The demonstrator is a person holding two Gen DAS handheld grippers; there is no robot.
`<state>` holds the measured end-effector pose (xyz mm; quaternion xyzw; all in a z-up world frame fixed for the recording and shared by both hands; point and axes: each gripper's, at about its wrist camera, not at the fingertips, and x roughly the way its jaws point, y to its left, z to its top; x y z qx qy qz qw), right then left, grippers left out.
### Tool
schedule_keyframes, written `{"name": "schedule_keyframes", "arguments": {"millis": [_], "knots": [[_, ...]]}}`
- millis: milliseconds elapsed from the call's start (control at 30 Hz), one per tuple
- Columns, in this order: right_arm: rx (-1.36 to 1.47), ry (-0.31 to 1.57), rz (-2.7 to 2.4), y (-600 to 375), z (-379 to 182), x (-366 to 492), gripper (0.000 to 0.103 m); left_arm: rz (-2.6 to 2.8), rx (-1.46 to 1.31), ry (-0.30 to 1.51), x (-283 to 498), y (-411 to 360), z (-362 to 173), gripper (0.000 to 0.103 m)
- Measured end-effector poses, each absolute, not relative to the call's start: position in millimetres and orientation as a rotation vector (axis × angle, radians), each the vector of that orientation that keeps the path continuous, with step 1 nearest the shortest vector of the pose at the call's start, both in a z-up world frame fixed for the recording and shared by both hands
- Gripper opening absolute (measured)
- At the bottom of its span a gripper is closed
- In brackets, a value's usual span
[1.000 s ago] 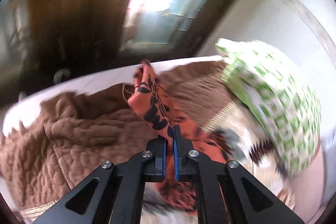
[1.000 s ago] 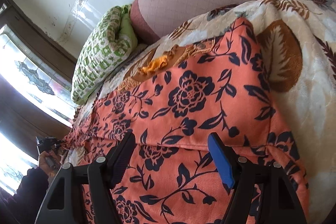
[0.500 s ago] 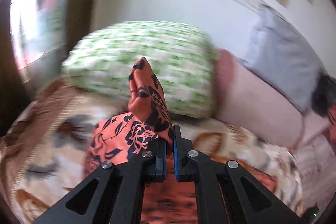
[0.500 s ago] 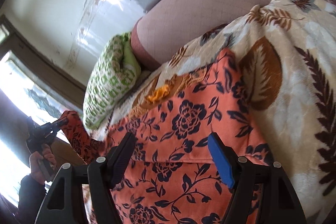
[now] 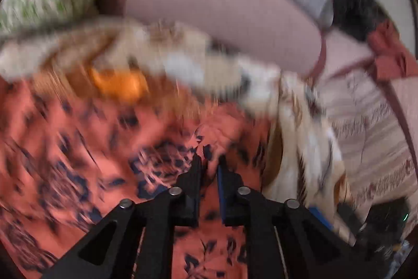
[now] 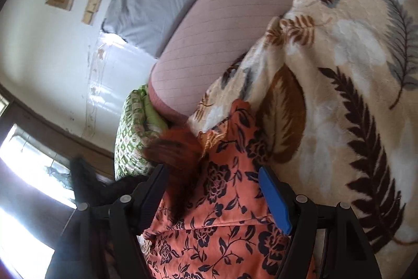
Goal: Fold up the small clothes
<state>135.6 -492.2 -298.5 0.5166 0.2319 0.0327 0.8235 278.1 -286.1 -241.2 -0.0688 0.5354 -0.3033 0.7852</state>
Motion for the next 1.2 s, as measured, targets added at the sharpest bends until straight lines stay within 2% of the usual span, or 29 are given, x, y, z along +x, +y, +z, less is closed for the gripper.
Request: {"name": "schedule_keyframes", "arguments": {"millis": [33, 100, 167, 233, 267, 367, 533, 767, 1200], "knots": [[1.105, 0.506, 0.073, -493, -301, 137, 0.075, -0.666, -0.132, 1.168, 272, -286, -246, 0.011], [1.113, 0.521, 0.082, -491, -304, 139, 0.075, -0.686, -0.093, 1.13, 263, -277, -240, 0.018], [1.114, 0.535, 0.095, -487, -305, 142, 0.076, -0.676, -0.047, 1.035, 259, -256, -219, 0.043], [1.106, 0.549, 0.102, -481, -307, 144, 0.077, -0.643, -0.018, 0.944, 261, -231, -197, 0.052], [1.099, 0.558, 0.106, -478, -308, 145, 0.077, -0.631, -0.006, 0.915, 263, -220, -189, 0.054], [1.085, 0.578, 0.104, -470, -310, 151, 0.077, -0.538, 0.067, 0.862, 272, -183, -177, 0.056], [1.055, 0.577, 0.132, -460, -308, 156, 0.077, -0.284, 0.144, 0.869, 307, -102, -191, 0.056], [1.04, 0.607, 0.169, -451, -310, 165, 0.076, -0.061, -0.004, 0.932, 331, -10, -215, 0.056], [1.255, 0.668, 0.175, -458, -362, 205, 0.076, -0.09, 0.115, 1.077, 331, -33, -262, 0.056]]}}
